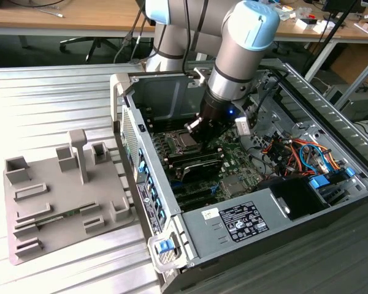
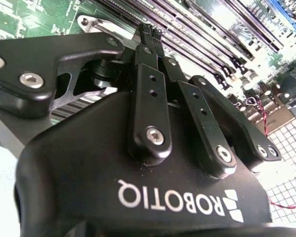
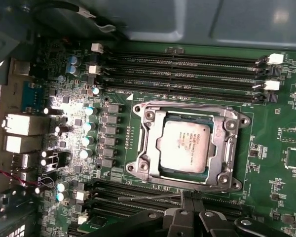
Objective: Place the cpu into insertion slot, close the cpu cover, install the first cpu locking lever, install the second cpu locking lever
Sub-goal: 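Install the second cpu locking lever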
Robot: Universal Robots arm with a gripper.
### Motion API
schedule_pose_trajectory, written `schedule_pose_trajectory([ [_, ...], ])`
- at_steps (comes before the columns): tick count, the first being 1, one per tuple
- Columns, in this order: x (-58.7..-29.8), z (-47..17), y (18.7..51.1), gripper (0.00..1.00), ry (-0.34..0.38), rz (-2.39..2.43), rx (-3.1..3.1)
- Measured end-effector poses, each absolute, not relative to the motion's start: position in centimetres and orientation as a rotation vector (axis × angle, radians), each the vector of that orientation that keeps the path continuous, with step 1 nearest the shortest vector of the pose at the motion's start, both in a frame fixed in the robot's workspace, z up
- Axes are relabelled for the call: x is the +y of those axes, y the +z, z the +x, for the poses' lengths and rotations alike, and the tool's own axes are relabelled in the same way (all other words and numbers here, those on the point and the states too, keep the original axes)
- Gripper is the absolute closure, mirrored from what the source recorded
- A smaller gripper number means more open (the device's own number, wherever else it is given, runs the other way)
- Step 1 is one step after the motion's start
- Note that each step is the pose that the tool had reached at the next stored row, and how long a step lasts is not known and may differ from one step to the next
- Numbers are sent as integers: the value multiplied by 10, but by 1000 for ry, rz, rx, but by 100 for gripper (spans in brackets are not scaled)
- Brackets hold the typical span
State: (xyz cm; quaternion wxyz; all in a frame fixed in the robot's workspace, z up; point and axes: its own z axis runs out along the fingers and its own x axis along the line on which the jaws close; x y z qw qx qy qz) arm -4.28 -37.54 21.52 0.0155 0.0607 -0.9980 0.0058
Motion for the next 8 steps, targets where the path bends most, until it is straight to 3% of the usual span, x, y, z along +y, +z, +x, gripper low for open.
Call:
schedule_pose_trajectory([
  [8, -375, -47, 213, 89, 18, 189, -3105],
])
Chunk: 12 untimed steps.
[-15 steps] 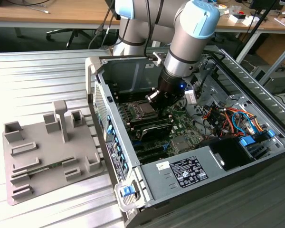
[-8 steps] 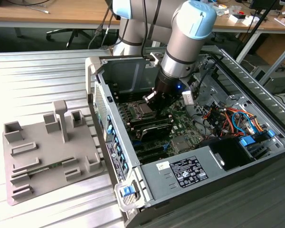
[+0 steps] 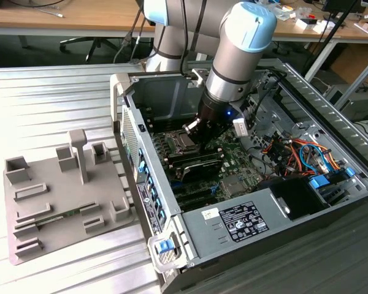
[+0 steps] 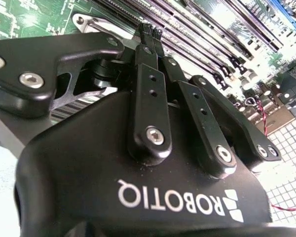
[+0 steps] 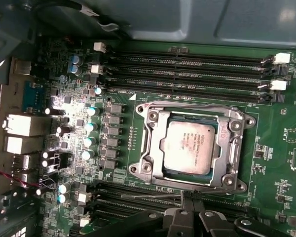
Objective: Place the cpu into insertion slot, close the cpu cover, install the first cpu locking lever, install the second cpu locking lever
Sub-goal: 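Install the second cpu locking lever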
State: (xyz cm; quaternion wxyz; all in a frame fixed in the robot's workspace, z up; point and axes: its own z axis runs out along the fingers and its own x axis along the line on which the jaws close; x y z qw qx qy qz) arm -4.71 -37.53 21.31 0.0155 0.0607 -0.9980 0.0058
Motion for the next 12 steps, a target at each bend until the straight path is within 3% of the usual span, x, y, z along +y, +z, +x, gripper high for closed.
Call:
schedule_pose_trajectory([
  [12, -375, -60, 212, 89, 18, 189, -3105],
])
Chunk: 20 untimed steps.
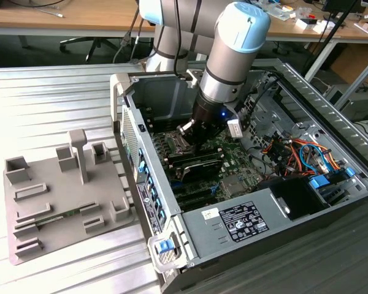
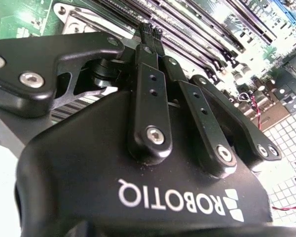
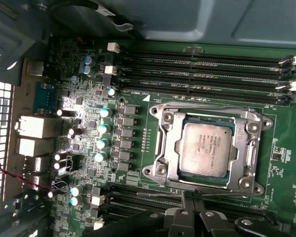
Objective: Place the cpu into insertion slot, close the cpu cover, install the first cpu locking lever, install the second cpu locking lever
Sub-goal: 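Install the second cpu locking lever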
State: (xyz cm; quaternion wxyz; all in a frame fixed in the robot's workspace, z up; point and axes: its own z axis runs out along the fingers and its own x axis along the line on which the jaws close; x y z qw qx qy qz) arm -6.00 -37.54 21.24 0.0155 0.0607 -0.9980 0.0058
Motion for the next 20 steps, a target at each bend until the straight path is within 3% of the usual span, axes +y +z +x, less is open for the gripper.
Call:
schedule_pose_trajectory([
  [20, -374, -84, 212, 89, 18, 189, -3105],
])
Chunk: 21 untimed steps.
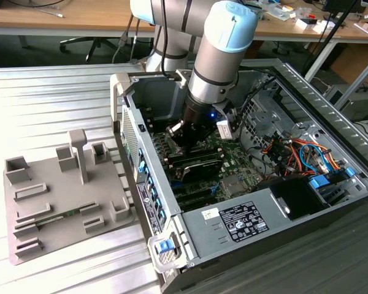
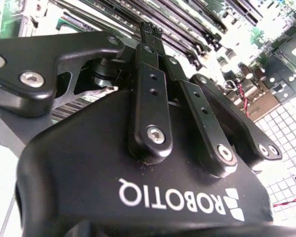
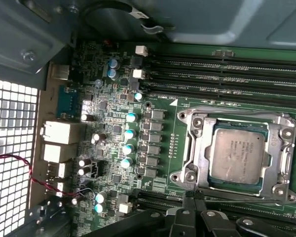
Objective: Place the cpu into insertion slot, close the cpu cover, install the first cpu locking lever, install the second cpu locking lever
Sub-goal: 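Install the second cpu locking lever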
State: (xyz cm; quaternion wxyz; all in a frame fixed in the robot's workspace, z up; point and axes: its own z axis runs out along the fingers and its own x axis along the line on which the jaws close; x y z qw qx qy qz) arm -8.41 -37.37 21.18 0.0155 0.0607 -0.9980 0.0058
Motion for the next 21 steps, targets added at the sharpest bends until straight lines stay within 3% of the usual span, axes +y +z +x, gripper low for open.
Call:
schedule_pose_trajectory([
  [21, -369, -94, 210, 89, 16, 258, -3100],
])
